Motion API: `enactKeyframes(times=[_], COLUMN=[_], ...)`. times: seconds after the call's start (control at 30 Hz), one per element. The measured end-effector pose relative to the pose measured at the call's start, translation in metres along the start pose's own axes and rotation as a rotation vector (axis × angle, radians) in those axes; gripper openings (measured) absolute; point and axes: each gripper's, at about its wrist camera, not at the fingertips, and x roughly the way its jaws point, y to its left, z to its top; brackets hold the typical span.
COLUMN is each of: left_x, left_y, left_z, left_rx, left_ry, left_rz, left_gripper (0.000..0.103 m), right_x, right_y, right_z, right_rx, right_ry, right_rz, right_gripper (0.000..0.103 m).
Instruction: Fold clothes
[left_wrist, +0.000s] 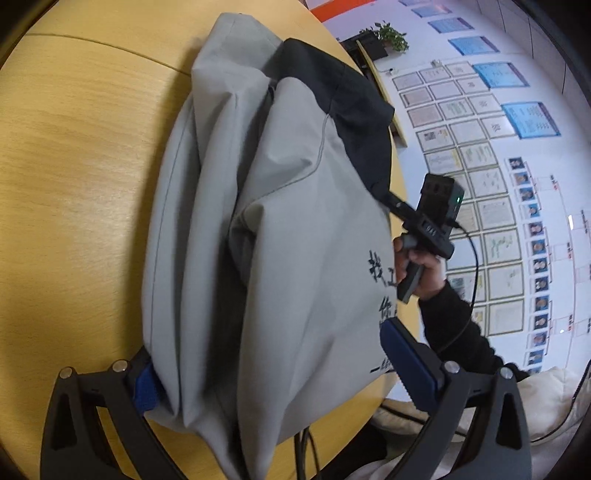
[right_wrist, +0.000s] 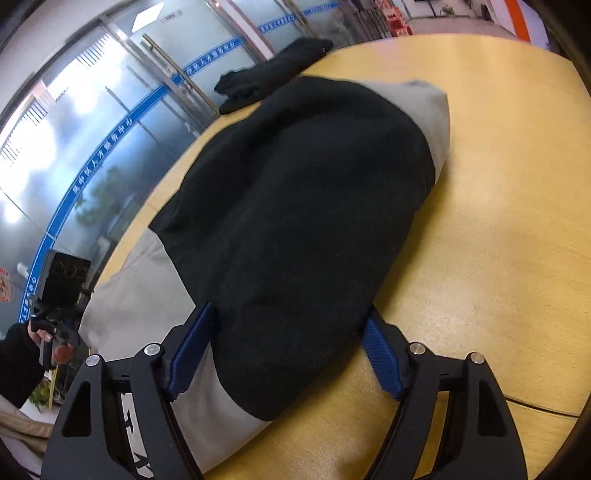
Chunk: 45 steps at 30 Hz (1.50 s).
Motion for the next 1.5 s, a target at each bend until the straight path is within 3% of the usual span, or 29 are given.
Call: enactKeyframes(times=[0.1, 0.13, 0.17, 0.23, 0.37, 0.53, 0.7, 0.87, 1.03, 1.2, 1.4, 1.5], left_x=[0.001, 0.003, 0.004, 0.016, 0.011, -0.004, -0.036, -0.095, -0.16, -0.227, -0.234, -0.233], left_y=[-0.006, -0.009, -0.009, -0.012, -0.015, -0.025, -0.036, -0.03, -0.016, 0.015, 0.089, 0.106], left_z=[0.002, 0.003, 0.004, 0.009, 0.006, 0.005, 0.014, 0.04, 0.083, 0.153, 0.239, 0.257], left_rx=[0.003, 0.011, 0.015, -0.012, 0.001, 0.018, 0.035, 0.062, 0.093, 0.114, 0.06, 0.04], left_ry=[0.0, 0.005, 0.008, 0.009, -0.017, -0.068, -0.163, -0.252, -0.343, -0.407, -0.37, -0.373], left_rz=[-0.009, 0.008, 0.052, 0.038, -0.012, -0.06, -0.087, -0.066, 0.002, 0.121, 0.295, 0.313], left_gripper=[0.097, 0.078, 0.047, 0.038, 0.029, 0.023, 0.023, 0.022, 0.022, 0.023, 0.023, 0.023], right_x=[0.001, 0.002, 0.002, 0.001, -0.002, -0.002, 0.002, 0.028, 0.068, 0.149, 0.28, 0.32], right_y=[0.005, 0.006, 0.007, 0.013, 0.037, 0.075, 0.13, 0.176, 0.204, 0.227, 0.226, 0.211], right_z=[-0.001, -0.001, 0.0, -0.001, 0.001, 0.009, 0.028, 0.061, 0.121, 0.205, 0.272, 0.287], right_rx=[-0.014, -0.014, -0.011, -0.024, -0.101, -0.214, -0.345, -0.415, -0.411, -0.404, -0.35, -0.321], right_ry=[-0.005, -0.004, -0.006, -0.02, -0.05, -0.074, -0.161, -0.229, -0.29, -0.292, -0.184, -0.154], right_rz=[-0.039, -0.054, -0.069, -0.104, -0.2, -0.313, -0.337, -0.304, -0.219, -0.122, -0.124, -0.151], right_gripper=[0.064, 0.058, 0.054, 0.044, 0.033, 0.022, 0.016, 0.015, 0.015, 0.015, 0.015, 0.016])
